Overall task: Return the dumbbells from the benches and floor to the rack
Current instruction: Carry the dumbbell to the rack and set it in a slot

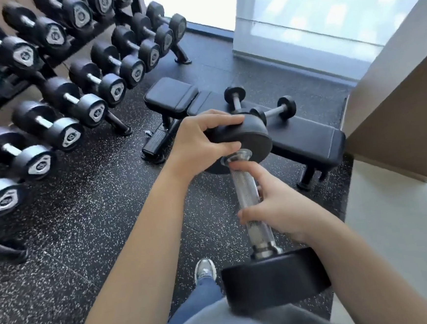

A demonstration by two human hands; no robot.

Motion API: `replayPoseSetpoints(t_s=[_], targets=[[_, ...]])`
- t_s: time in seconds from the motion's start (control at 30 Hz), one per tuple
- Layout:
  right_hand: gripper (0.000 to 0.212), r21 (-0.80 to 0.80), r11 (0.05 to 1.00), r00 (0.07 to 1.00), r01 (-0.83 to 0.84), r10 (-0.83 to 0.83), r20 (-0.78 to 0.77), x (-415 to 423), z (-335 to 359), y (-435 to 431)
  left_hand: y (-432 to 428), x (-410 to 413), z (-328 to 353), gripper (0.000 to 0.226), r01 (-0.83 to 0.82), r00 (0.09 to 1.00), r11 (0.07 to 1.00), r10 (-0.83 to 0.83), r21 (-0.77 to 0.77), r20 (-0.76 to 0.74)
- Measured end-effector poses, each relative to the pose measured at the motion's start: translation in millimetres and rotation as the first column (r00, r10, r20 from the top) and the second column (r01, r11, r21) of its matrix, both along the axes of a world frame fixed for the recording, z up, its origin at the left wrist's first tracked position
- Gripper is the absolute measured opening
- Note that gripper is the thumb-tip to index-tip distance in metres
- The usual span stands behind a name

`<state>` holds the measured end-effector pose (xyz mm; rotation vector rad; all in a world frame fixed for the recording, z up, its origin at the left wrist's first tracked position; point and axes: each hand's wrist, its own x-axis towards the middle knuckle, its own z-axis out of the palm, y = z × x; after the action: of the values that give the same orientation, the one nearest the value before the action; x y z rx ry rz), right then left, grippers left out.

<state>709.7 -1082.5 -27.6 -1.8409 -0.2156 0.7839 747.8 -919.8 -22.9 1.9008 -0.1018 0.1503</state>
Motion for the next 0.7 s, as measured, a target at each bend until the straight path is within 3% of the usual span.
replayPoseSetpoints(t_s=[0.17, 0.33, 0.7], targets=[[0.082, 0.001, 1.000, 1.000, 0.007, -0.007, 0.019, 7, 5, -6, -7, 14, 5, 0.045, 0.023, 0.999, 0.999, -0.021, -0.034, 0.045], [0.081, -0.004, 0.979, 0.978, 0.206, -0.206, -0.030, 32, 8, -14, -26, 68, 3, 0.046, 0.222, 0.975, 0.974, -0.221, -0.037, 0.036], [0.080, -0.025, 0.909, 0.909, 0.417, -0.417, 0.010, 96, 3, -128, -161, 165, -1, 0.043, 0.458, 0.889, 0.887, -0.456, -0.061, 0.050]])
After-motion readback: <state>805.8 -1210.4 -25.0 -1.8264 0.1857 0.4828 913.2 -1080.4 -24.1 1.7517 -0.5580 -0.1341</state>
